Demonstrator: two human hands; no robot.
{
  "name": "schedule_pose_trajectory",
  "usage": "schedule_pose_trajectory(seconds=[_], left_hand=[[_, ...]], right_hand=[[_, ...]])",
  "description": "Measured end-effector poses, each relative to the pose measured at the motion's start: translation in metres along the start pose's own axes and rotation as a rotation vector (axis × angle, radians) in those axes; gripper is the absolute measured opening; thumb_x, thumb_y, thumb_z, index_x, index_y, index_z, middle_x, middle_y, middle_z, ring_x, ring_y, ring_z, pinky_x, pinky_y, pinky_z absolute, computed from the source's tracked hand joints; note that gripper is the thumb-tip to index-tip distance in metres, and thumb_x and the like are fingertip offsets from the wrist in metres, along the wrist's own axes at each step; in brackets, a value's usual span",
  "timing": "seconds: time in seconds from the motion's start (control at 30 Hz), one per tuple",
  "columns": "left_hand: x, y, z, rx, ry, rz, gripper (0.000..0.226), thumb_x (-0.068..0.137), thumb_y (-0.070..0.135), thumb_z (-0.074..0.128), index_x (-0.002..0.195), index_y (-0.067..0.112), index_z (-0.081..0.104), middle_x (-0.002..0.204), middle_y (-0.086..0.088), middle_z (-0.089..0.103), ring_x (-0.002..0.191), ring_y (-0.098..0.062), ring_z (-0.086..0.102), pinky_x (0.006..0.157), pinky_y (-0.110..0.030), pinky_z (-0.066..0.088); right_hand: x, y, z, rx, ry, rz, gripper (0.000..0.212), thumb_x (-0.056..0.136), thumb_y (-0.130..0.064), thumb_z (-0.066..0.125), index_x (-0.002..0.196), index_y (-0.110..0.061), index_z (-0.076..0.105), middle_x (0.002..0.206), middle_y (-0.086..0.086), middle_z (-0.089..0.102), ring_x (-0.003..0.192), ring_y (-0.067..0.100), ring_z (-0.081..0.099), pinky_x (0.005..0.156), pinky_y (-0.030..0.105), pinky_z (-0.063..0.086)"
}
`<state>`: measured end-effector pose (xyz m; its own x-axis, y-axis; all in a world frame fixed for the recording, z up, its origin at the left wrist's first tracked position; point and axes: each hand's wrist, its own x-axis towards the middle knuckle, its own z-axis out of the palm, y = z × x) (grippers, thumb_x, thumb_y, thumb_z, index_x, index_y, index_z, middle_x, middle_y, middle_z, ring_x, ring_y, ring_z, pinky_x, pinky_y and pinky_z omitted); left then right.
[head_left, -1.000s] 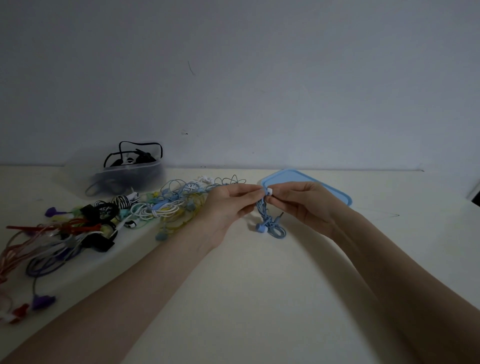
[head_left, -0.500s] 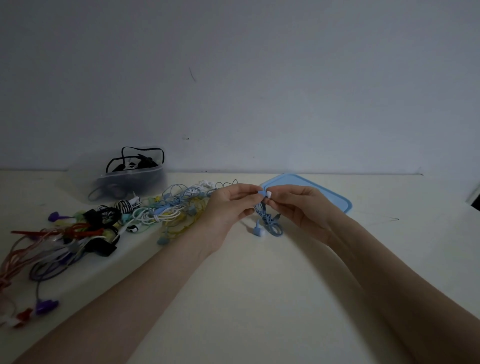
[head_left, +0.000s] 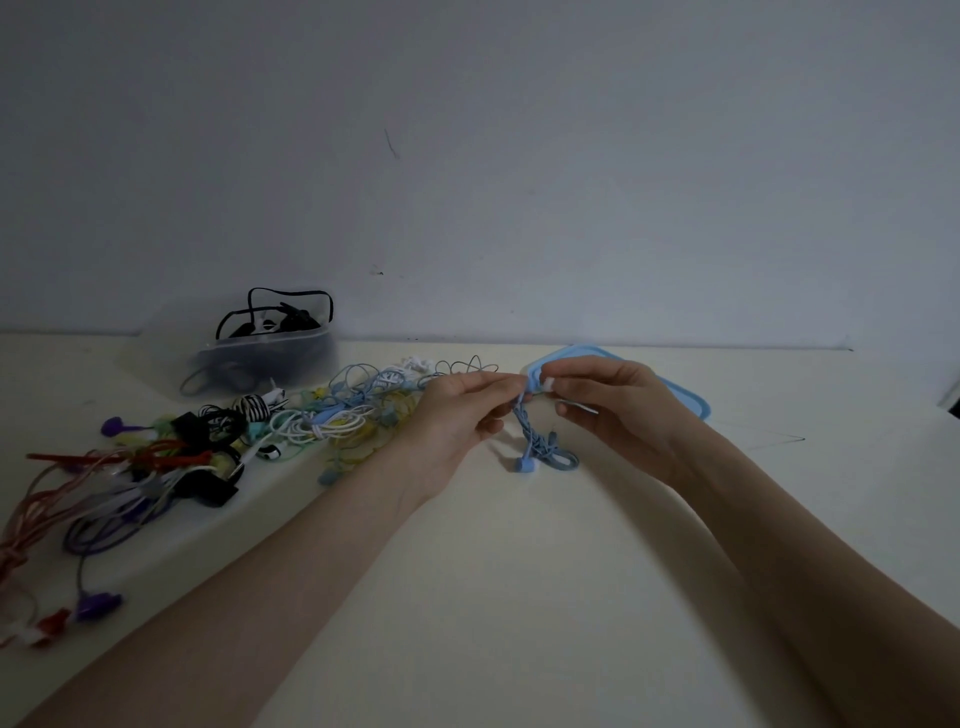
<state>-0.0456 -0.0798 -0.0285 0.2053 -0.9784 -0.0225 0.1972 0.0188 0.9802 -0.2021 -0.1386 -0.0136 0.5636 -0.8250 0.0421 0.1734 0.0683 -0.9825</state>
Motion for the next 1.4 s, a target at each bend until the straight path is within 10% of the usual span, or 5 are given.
schedule_pose_trajectory(seconds=[0.73, 1.4], left_hand=[[-0.0014, 0.0014, -0.0007, 0.028, -0.017, -0.021, 0.007, 0.083, 0.01, 0.065, 0.088, 0.011, 0.07, 0.072, 0.006, 0.065, 0.067, -0.003, 0.053, 0.063, -0.017, 0.043], [-0.0028, 0.0024, -0.0005, 0.022, -0.025, 0.048, 0.007, 0.082, 0.005, 0.065, 0.084, 0.01, 0.069, 0.071, 0.002, 0.065, 0.061, -0.004, 0.051, 0.06, -0.012, 0.045]], right_hand=[[0.001, 0.0035, -0.0001, 0.046, 0.014, 0.018, 0.015, 0.081, 0.006, 0.059, 0.094, 0.005, 0.066, 0.084, 0.011, 0.071, 0.076, 0.015, 0.067, 0.071, 0.019, 0.055], [-0.002, -0.0008, 0.0021, 0.06, 0.025, 0.026, 0.018, 0.08, 0.006, 0.058, 0.074, -0.001, 0.074, 0.08, 0.011, 0.073, 0.073, 0.013, 0.07, 0.068, 0.015, 0.055]])
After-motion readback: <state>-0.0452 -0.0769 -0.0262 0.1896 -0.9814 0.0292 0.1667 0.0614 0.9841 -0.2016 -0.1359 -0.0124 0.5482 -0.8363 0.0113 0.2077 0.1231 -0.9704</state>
